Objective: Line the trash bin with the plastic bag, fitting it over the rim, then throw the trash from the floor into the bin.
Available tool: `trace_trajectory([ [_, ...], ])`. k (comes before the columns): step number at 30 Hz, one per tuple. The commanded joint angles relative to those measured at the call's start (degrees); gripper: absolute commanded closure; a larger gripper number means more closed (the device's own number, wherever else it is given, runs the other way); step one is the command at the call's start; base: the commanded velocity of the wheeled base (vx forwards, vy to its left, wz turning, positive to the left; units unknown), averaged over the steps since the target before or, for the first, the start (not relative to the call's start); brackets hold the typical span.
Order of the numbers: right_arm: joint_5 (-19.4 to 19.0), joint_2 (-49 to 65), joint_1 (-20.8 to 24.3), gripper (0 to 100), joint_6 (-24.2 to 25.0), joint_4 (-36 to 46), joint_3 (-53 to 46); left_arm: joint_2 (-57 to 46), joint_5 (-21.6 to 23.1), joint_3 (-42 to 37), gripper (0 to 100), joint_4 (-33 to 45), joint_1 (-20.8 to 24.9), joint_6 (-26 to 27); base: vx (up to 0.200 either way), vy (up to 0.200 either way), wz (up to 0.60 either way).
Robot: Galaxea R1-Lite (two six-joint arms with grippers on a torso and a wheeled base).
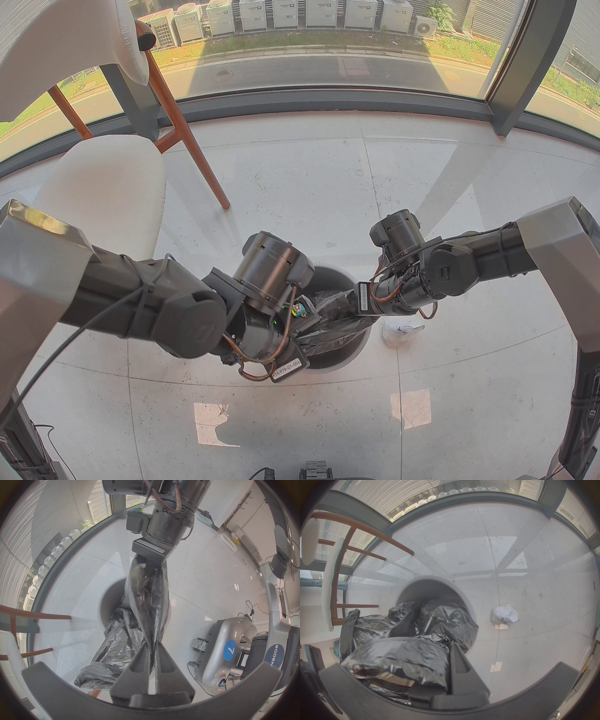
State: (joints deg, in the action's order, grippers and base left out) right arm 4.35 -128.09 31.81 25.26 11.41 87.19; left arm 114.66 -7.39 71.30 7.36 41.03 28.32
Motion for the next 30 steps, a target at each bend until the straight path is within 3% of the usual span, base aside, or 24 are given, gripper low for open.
trace_trajectory([
  [1, 0.04, 2.05, -0.6, 100, -0.03, -1.3, -4.75, 1.61, -0.7, -1.78, 100, 0.02, 2.91, -2.39, 0.0, 0.0, 0.0],
  [2, 0.04, 1.96, -0.96, 100, -0.03, -2.8, -5.36, 2.05, -0.7, -1.78, 100, 0.02, 2.91, -2.92, 0.0, 0.0, 0.0],
  [3, 0.04, 1.88, -1.13, 100, -0.12, -4.47, -6.24, 2.32, -0.7, -1.61, 0, 0.02, 2.91, -3.62, 0.0, 0.0, 0.0],
  [8, 0.04, 1.88, -2.01, 100, -2.32, -10.09, -9.67, 3.9, -0.52, -0.02, 0, -0.42, 2.65, -6.61, 0.0, 0.0, 0.0],
  [20, 0.04, 2.14, -2.8, 100, -3.02, -10.71, -9.93, 6.62, -0.96, 3.23, 0, -2.79, 0.36, -8.98, 0.0, 0.0, 0.0],
  [30, 0.04, 1.44, -2.8, 100, -2.58, -10.8, -7.56, 10.05, -3.69, 2.88, 0, -3.41, 4.23, -8.72, 0.0, 0.0, 0.0],
])
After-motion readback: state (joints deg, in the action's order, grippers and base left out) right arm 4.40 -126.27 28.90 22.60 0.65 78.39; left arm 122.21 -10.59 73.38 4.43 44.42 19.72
